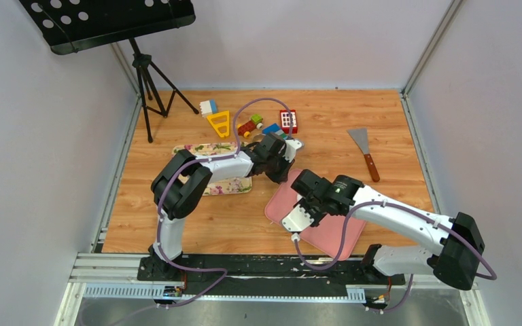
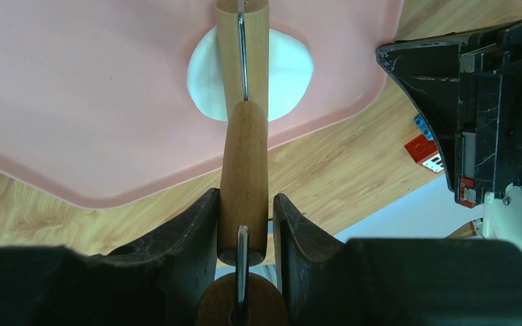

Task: Roll out the dumpling wrappers from the dough
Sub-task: Flatten out the dough on the work surface.

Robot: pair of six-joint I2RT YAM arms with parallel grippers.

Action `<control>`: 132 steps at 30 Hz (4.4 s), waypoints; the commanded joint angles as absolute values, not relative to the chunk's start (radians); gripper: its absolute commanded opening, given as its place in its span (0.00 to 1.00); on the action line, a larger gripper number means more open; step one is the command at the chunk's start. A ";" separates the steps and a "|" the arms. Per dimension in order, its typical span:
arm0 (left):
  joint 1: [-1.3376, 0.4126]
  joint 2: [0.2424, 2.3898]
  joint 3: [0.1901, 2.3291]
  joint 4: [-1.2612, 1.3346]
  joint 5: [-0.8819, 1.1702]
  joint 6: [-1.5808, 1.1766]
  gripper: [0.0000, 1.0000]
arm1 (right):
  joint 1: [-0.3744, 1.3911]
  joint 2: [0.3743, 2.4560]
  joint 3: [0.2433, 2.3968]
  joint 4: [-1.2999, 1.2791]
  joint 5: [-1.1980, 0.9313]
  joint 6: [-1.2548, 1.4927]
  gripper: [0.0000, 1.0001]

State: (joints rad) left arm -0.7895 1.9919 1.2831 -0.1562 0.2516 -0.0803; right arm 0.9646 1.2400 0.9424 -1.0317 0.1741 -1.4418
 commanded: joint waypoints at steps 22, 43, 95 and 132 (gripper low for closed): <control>-0.811 2.025 1.293 -0.201 0.317 -0.028 0.00 | 0.932 1.093 0.670 -1.092 -0.100 -1.392 0.00; -0.799 2.041 1.308 -0.216 0.319 -0.015 0.00 | 0.927 1.053 0.740 -1.358 -0.195 -1.360 0.00; -0.796 1.994 1.285 -0.187 0.310 -0.028 0.00 | 0.410 1.856 1.500 -1.568 -0.384 -0.917 0.00; -0.797 2.008 1.288 -0.188 0.308 -0.031 0.00 | 0.568 1.783 1.415 -1.459 -0.096 -0.982 0.00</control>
